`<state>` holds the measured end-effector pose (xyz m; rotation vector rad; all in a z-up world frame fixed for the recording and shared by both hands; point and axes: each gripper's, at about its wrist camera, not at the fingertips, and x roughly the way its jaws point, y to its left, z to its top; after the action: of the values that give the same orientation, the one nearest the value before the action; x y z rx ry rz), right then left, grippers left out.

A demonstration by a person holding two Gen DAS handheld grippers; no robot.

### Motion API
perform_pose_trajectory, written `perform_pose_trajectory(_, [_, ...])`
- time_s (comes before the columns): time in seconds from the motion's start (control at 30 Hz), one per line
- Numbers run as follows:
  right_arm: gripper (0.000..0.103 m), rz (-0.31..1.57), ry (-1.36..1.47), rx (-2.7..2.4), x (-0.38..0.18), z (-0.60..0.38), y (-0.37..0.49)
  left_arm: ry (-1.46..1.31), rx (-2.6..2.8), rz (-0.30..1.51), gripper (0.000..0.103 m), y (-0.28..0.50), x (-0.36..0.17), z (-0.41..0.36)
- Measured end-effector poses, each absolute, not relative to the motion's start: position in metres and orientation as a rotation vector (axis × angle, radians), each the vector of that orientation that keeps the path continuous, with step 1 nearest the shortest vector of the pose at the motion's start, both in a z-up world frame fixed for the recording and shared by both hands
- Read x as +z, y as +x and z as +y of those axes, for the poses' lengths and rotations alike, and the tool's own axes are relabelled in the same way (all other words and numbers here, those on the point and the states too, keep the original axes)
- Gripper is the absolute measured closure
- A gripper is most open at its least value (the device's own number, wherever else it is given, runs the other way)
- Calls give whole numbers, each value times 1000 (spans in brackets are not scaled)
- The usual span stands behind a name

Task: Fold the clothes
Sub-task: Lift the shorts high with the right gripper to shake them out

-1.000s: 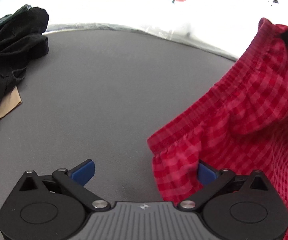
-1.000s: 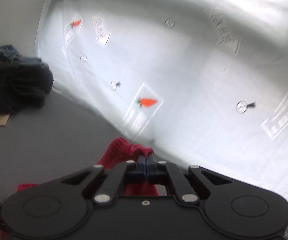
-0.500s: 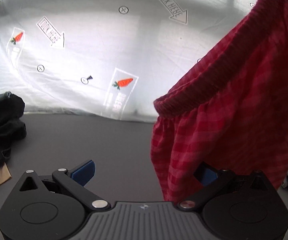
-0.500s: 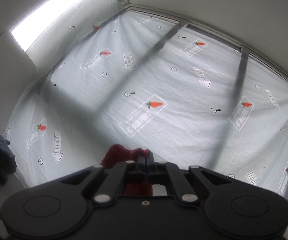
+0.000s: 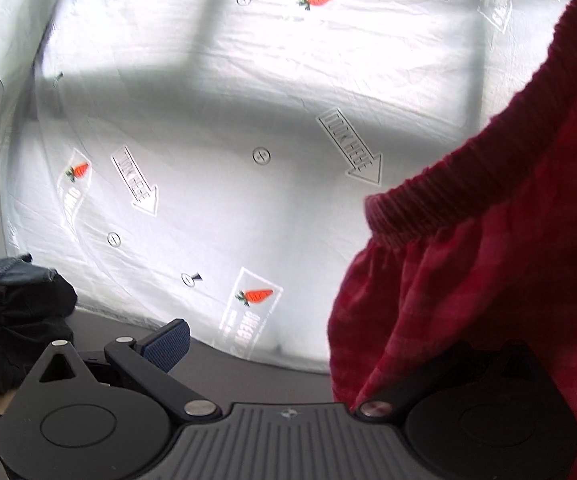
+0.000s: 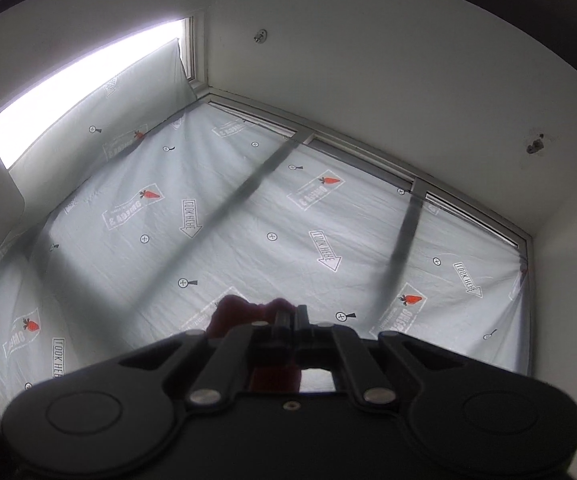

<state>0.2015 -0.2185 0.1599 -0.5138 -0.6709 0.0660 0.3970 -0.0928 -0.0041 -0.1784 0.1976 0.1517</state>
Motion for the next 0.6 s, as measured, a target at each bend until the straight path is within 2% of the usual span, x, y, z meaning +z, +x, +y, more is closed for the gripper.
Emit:
perform_pose_trajectory(0.2, [102, -699, -466, 84, 167, -223, 171, -176, 267, 86, 0, 383, 13, -85])
perform_pose_trajectory(0.37, [102, -691, -468, 80, 164, -219, 155, -172, 412, 44, 0, 340, 23, -56])
perform_pose_trajectory(0.6, [100, -559, -373, 90, 153, -225, 154, -182, 604, 16, 0, 272, 45, -1])
